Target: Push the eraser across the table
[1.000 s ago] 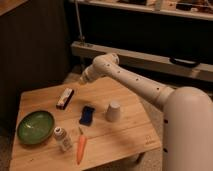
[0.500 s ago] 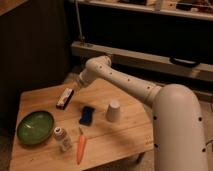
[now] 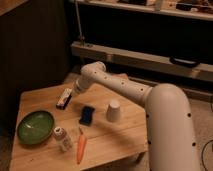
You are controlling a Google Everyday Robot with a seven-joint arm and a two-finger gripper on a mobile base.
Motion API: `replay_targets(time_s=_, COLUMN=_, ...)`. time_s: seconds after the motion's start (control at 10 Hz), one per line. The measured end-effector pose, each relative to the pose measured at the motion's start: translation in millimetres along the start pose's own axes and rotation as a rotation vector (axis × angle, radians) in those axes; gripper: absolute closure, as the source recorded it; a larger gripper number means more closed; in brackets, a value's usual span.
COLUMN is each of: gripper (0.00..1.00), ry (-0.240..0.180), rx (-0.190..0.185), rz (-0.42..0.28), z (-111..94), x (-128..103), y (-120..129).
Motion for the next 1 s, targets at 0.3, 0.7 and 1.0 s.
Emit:
replay_targets(time_s=0.3, gripper=0.98, ry=-0.035, rx=0.001, rz=-0.04, z=15.6, x=12.2, y=2.6)
replay_targets(time_s=0.7, gripper=0.98, ry=-0.052, rx=0.009, rz=-0.013, z=31.1, x=-8.0, y=19.2)
replay_targets(time_s=1.0, gripper=0.98, ry=-0.062, rx=0.002, rz=0.021, z=34.0, x=-21.8, y=34.6)
